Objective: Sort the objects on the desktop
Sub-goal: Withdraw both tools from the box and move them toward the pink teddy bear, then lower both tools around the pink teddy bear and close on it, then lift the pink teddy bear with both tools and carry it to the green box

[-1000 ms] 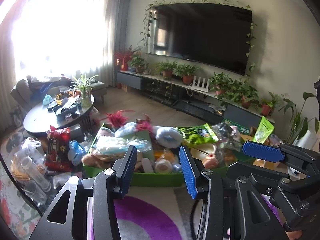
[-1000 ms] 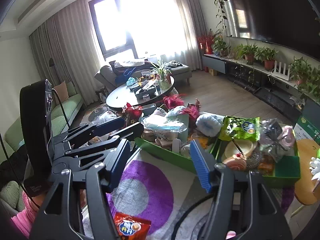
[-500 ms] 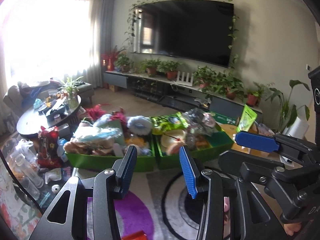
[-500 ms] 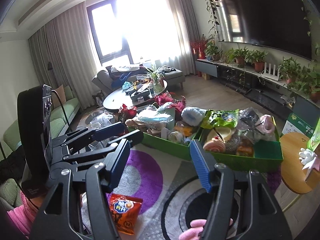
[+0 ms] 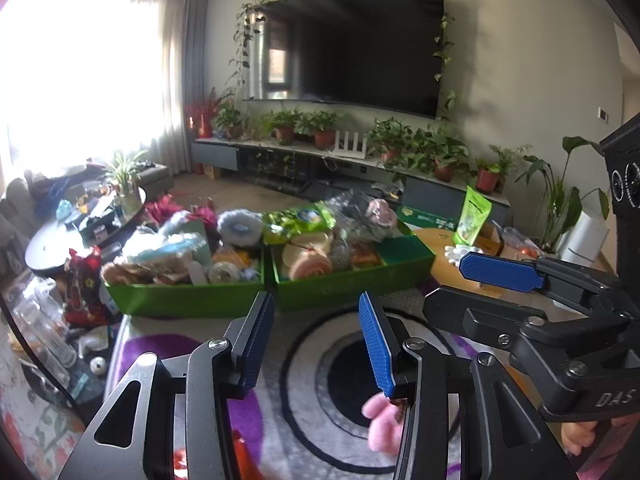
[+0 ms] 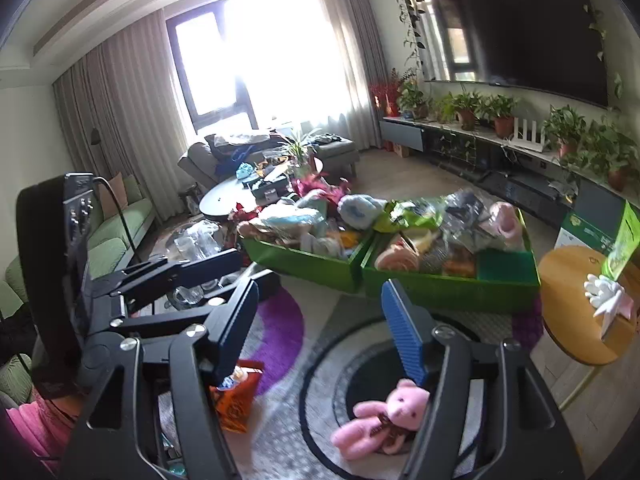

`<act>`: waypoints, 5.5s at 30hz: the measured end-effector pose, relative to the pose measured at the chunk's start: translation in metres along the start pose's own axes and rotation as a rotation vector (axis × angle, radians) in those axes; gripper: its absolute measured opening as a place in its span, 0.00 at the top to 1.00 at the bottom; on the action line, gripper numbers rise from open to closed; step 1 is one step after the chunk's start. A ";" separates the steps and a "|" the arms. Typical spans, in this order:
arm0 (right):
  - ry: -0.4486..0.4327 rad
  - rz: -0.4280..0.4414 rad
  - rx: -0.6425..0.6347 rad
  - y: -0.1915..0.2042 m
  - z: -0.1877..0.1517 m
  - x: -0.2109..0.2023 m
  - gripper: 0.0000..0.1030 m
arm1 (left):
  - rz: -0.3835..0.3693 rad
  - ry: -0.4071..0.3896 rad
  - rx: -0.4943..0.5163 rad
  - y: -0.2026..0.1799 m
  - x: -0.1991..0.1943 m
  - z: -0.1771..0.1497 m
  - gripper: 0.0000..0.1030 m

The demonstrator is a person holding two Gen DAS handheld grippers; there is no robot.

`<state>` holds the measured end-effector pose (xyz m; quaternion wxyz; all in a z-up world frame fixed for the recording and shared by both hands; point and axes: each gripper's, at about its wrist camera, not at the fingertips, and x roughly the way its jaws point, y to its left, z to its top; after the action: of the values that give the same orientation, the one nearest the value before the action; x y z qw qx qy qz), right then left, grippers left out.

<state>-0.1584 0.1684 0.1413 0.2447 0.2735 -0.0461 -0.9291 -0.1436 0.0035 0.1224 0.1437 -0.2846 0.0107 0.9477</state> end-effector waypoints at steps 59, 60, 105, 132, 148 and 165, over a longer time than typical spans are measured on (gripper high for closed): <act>0.248 -0.005 0.026 -0.082 -0.111 0.062 0.37 | 0.157 0.309 -0.075 -0.041 0.083 -0.146 0.56; 0.253 0.000 0.023 -0.081 -0.112 0.063 0.37 | 0.168 0.306 -0.096 -0.036 0.083 -0.144 0.56; 0.299 0.018 0.104 -0.093 -0.131 0.090 0.52 | -0.069 0.332 -0.266 -0.021 0.114 -0.124 0.56; 0.285 0.016 0.136 -0.088 -0.128 0.075 0.54 | -0.092 0.286 -0.249 -0.026 0.101 -0.117 0.60; 0.208 0.025 0.074 -0.066 -0.099 0.050 0.54 | -0.077 0.204 -0.231 -0.022 0.068 -0.093 0.60; 0.109 0.075 0.008 -0.029 -0.055 0.033 0.54 | -0.017 0.087 -0.213 -0.003 0.022 -0.056 0.60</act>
<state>-0.1661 0.1807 0.0722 0.2807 0.3227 -0.0466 -0.9027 -0.1307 0.0062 0.0638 0.1202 -0.3394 -0.0861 0.9290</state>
